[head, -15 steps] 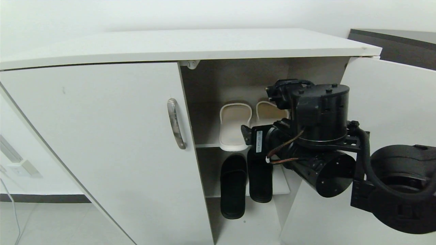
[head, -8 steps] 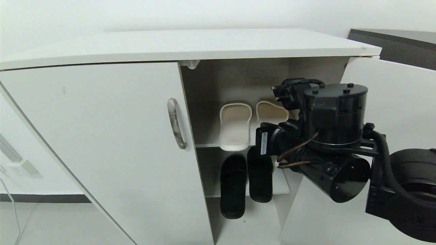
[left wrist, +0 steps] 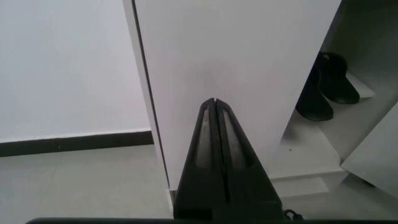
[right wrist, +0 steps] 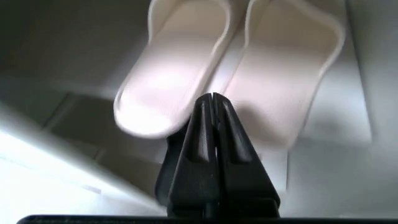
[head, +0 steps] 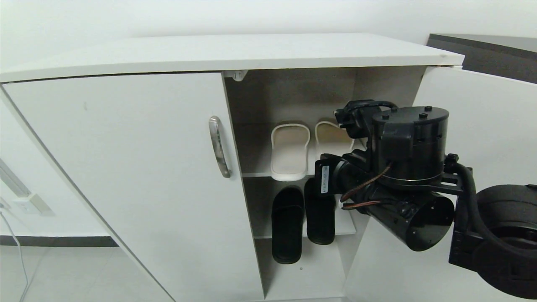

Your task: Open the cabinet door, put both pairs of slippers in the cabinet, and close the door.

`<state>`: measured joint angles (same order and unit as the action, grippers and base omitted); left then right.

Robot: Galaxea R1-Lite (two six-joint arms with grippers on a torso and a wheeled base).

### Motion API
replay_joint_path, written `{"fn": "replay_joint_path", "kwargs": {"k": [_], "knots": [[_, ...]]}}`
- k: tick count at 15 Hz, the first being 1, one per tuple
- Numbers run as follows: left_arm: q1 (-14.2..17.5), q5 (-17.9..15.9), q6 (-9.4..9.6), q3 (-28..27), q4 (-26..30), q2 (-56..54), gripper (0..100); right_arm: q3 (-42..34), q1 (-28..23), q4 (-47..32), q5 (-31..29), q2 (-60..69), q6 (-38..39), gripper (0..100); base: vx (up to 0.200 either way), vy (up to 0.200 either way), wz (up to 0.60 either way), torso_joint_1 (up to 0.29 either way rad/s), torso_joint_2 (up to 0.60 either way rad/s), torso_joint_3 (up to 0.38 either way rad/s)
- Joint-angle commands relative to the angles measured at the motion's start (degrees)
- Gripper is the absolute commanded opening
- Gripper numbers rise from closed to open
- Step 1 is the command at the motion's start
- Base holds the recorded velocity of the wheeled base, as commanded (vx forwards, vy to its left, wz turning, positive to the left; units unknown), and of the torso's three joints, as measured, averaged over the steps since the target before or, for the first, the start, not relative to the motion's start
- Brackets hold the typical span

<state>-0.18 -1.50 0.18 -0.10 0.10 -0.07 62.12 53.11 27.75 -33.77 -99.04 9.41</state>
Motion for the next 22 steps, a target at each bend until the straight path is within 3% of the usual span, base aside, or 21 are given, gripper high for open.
{"fn": "replay_joint_path", "kwargs": {"k": [1, 10, 16, 22], "knots": [[0.01, 0.01, -0.01, 0.01, -0.01, 0.07, 0, -0.34, 0.24, 0.12, 0.02, -0.46, -0.01, 0, -0.2, 0.0, 0.0, 0.002, 0.01, 0.012], [0.01, 0.01, -0.01, 0.01, -0.01, 0.07, 0, -0.6, 0.32, 0.38, 0.02, -1.25, 0.26, 0, -0.2, 0.0, 0.0, 0.001, 0.0, 0.003], [0.01, 0.01, -0.09, 0.01, -0.01, 0.07, 0, -3.94, 0.32, 4.95, 0.46, -3.27, 0.17, 0, -0.2, 0.0, 0.0, 0.002, 0.0, 0.004], [0.01, 0.01, -0.09, 0.01, -0.01, 0.07, 0, -11.76, 0.06, 11.1, 3.62, -3.0, 0.17, 0, 0.0, 0.0, 0.0, 0.0, 0.0, 0.0]]}}
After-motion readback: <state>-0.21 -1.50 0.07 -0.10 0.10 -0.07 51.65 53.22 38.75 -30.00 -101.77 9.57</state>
